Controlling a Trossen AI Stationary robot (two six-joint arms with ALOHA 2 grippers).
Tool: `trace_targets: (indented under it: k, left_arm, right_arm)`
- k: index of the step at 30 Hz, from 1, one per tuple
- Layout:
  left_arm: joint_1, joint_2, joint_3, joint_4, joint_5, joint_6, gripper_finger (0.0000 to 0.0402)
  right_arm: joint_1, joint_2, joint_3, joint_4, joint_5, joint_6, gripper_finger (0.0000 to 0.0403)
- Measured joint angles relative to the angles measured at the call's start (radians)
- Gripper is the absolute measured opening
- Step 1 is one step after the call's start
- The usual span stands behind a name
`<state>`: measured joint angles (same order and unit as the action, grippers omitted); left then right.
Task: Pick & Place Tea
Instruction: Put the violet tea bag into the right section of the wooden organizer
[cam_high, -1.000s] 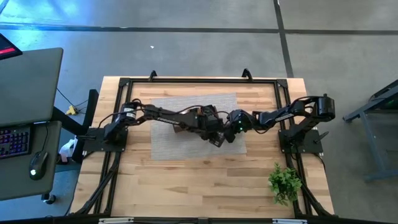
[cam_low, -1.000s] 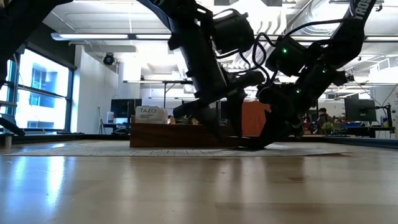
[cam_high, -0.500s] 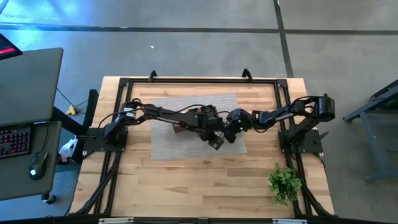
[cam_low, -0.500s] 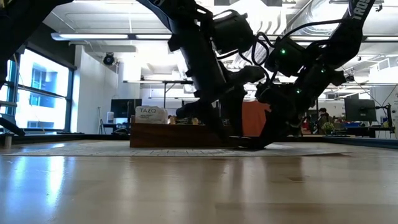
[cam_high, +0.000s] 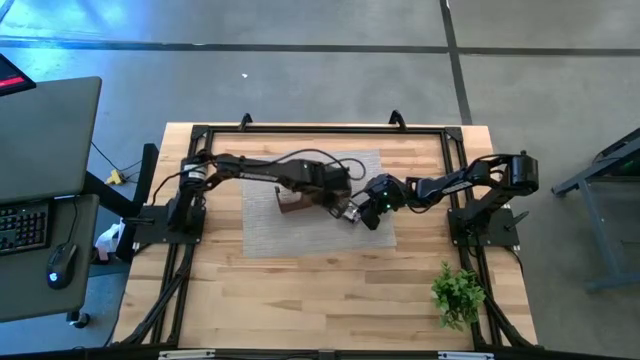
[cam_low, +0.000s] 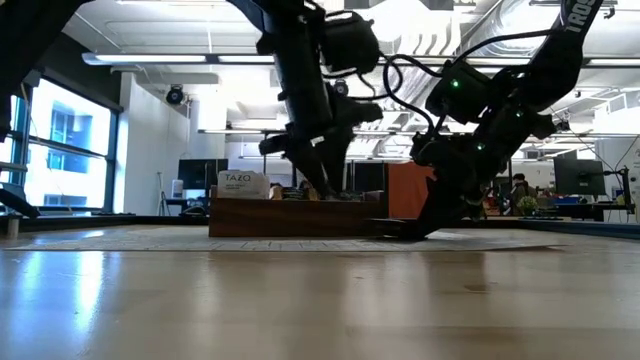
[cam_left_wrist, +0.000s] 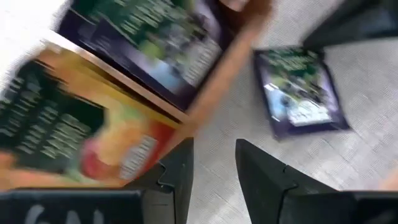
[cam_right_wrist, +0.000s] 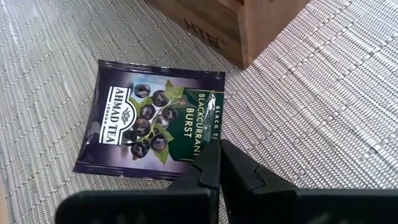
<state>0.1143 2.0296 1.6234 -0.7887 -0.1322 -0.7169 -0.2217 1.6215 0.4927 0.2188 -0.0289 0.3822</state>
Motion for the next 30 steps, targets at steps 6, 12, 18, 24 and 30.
trace_targets:
  k: [6, 12, 18, 24, 30]
  left_arm:
    - [0.017, -0.036, -0.002, -0.148, -0.014, 0.024, 0.0117]
    - [0.024, -0.208, -0.002, -0.311, -0.136, 0.034, 0.0117]
    - [0.023, -0.418, -0.063, -0.324, -0.251, 0.016, 0.0117]
    - [-0.010, -0.654, -0.443, 0.098, -0.205, -0.099, 0.0117]
    - [-0.073, -0.676, -0.803, 0.977, -0.007, -0.153, 0.0117]
  right_arm:
    - [0.000, 0.000, 0.000, 0.000, -0.003, -0.006, 0.0000]
    - [-0.007, 0.001, -0.073, 0.130, -0.015, 0.007, 0.0000]
    - [-0.025, 0.003, -0.123, 0.265, -0.078, 0.012, 0.0000]
    - [0.011, 0.002, -0.124, 0.276, -0.067, -0.024, 0.0000]
    - [0.021, 0.003, -0.125, 0.337, -0.064, -0.016, 0.0000]
